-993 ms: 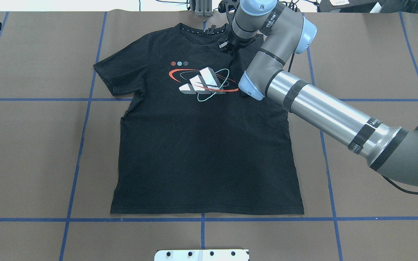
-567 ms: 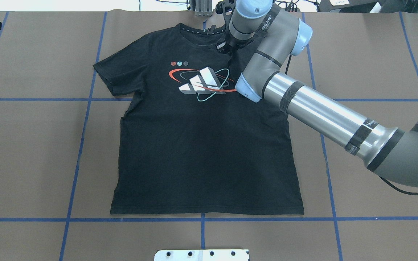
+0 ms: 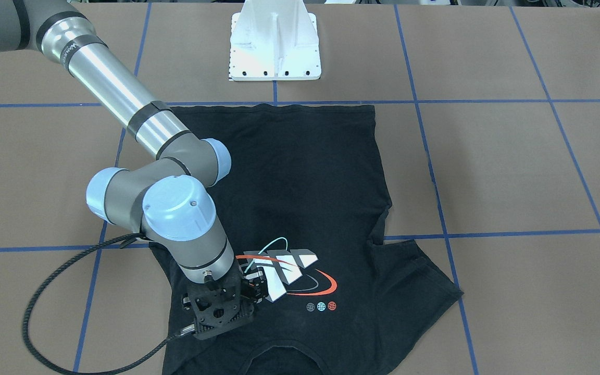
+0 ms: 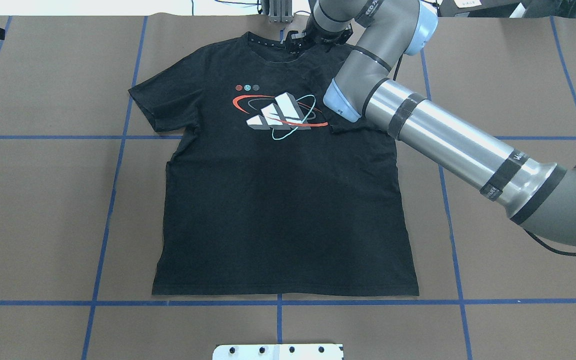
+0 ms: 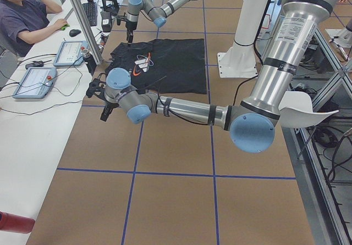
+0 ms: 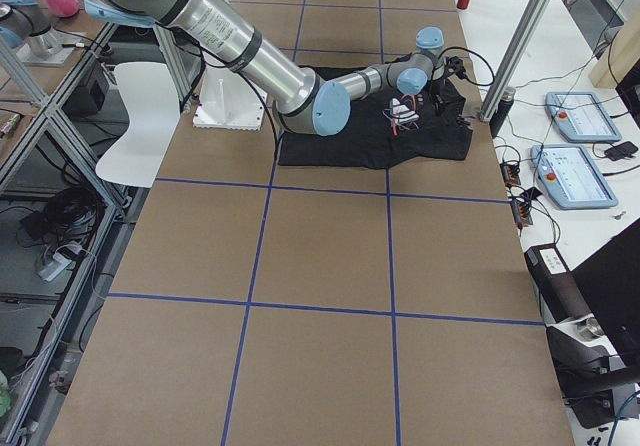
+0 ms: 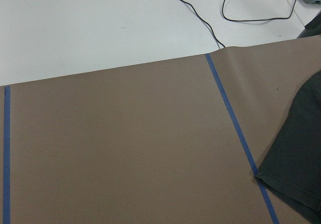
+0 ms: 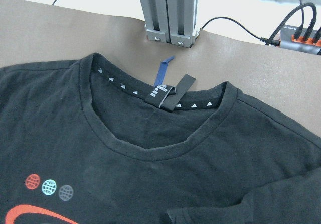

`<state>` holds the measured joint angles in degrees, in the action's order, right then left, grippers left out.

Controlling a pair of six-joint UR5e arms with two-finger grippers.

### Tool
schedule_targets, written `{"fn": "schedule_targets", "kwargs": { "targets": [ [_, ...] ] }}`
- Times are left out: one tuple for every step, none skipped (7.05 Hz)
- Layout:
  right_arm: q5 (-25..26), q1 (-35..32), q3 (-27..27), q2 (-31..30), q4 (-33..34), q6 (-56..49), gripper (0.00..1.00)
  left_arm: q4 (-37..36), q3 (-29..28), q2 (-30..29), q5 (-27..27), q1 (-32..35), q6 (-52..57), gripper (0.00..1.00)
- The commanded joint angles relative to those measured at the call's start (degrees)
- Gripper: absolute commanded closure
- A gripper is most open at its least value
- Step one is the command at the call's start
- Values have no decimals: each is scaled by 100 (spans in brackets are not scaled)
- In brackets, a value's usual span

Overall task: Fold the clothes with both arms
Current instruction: 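Fold the held sleeve inward toward the collar with the right gripper, then release and raise the right gripper while the left arm reaches in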

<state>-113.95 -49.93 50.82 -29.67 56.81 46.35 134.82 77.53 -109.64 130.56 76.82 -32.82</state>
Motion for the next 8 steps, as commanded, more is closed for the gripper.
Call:
{"fn": "schedule_targets", "kwargs": {
  "targets": [
    [-618,-358,1266,-956,14,417,0,857,-603,-389,-153,-316,-819,1],
    [-794,-447,1646,-1257,-3,854,0,1027,-773,-592,-336,-508,-1049,0],
    [-1065,-534,1885,-1452,-12,1154,0,1028,-853,-864,-608,-745,-1364,1],
    [-1181,-579,2201,-1715,-21,1252,0,1116,-906,-997,-959,-965,-1646,1],
    [-1182,-588,2517,-1961,-21,1306,0,1491,-1228,-1163,-1258,-1124,-1866,1],
    [-1174,-588,2616,-2025,-21,1306,0,2008,-1901,-1513,-1487,-1369,-2190,1],
    [-1182,-579,2626,-2034,-29,1454,0,2309,-2256,-1595,-1733,-1572,-2202,1],
    [-1174,-571,2626,-2025,-29,1490,0,2303,-2381,-1665,-2084,-1887,-2211,1]
  ]
}}
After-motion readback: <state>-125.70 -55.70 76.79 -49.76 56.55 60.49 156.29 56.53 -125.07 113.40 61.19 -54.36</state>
